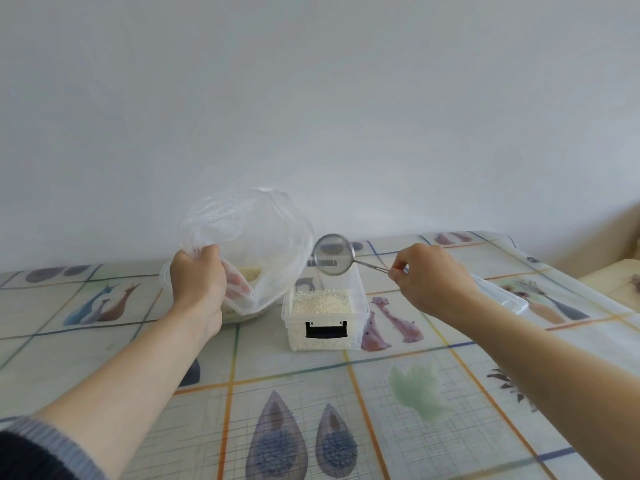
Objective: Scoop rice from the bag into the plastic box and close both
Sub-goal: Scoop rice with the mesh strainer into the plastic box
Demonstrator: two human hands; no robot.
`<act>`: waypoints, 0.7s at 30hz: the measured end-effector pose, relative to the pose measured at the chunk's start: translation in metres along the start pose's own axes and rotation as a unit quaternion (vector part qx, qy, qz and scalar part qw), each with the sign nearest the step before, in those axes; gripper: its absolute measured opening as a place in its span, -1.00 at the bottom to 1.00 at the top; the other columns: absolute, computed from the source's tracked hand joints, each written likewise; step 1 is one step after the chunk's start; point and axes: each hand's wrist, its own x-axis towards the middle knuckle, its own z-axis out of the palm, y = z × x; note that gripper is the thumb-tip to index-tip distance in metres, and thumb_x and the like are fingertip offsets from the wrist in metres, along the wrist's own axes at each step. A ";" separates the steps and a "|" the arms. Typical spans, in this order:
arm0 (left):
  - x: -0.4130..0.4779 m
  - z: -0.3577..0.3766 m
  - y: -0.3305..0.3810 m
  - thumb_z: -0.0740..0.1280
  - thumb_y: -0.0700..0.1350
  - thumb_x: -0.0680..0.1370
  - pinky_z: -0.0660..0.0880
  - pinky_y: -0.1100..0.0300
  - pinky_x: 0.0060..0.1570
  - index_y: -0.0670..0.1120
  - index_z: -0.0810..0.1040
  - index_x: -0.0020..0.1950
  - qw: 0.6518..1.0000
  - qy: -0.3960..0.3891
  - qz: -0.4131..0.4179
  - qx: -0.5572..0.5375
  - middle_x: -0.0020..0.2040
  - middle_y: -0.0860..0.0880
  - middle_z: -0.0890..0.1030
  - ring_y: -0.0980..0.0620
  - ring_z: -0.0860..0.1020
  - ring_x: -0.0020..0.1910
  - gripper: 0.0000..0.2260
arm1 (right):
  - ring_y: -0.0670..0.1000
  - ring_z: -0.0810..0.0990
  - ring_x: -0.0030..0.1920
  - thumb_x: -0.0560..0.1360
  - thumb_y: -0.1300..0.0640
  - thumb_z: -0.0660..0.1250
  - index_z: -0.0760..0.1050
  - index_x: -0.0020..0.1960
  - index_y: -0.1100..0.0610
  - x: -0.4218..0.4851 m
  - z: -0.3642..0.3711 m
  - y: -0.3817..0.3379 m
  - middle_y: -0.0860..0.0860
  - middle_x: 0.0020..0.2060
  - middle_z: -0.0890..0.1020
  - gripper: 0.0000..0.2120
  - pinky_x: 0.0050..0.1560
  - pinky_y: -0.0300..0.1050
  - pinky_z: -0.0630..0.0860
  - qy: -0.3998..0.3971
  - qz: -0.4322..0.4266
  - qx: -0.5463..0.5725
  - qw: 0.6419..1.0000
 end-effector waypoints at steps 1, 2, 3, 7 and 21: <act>0.000 0.000 0.000 0.12 -0.17 0.60 0.40 0.27 -0.52 -0.20 0.41 -0.13 1.000 -0.003 -0.005 0.001 -0.70 -0.05 0.47 0.15 0.44 -0.74 -0.83 | 0.16 0.58 -0.23 0.52 0.11 0.25 0.62 -0.14 0.11 0.000 0.000 0.001 0.07 -0.24 0.64 -0.82 -0.26 -0.05 0.52 0.000 0.009 0.016 1.000; -0.001 0.000 0.000 0.12 -0.17 0.59 0.39 0.25 -0.49 -0.20 0.42 -0.18 1.000 -0.006 -0.009 0.002 -0.69 -0.06 0.48 0.12 0.45 -0.73 -0.80 | 0.15 0.59 -0.24 0.52 0.11 0.25 0.61 -0.15 0.13 0.001 0.001 0.002 0.07 -0.26 0.64 -0.81 -0.24 -0.04 0.55 -0.002 0.014 0.035 0.999; 0.000 0.000 0.000 0.12 -0.17 0.59 0.41 0.26 -0.50 -0.21 0.42 -0.23 1.000 -0.007 -0.012 0.001 -0.69 -0.07 0.48 0.10 0.46 -0.72 -0.77 | 0.14 0.59 -0.25 0.53 0.11 0.25 0.61 -0.16 0.14 0.001 0.002 0.002 0.06 -0.28 0.64 -0.80 -0.22 -0.02 0.58 -0.003 0.015 0.057 0.998; 0.003 -0.003 -0.001 0.13 -0.16 0.59 0.32 0.23 -0.45 -0.19 0.40 -0.22 1.000 0.004 -0.019 -0.011 -0.70 -0.02 0.47 0.15 0.44 -0.73 -0.79 | 0.09 0.57 -0.35 0.52 0.07 0.28 0.57 -0.24 0.09 0.004 0.001 -0.008 -0.01 -0.42 0.59 -0.80 -0.25 -0.01 0.56 0.037 -0.008 0.133 0.990; 0.022 -0.024 -0.008 0.29 0.06 0.54 0.44 0.06 -0.19 -0.09 0.45 -0.11 0.999 -0.011 -0.019 -0.050 -0.16 -0.06 0.52 -0.04 0.52 -0.16 -0.77 | 0.11 0.49 -0.36 0.52 0.22 0.25 0.56 -0.14 0.07 0.031 0.024 -0.119 -0.01 -0.36 0.54 -0.86 -0.38 -0.13 0.31 0.060 -0.214 -0.136 0.965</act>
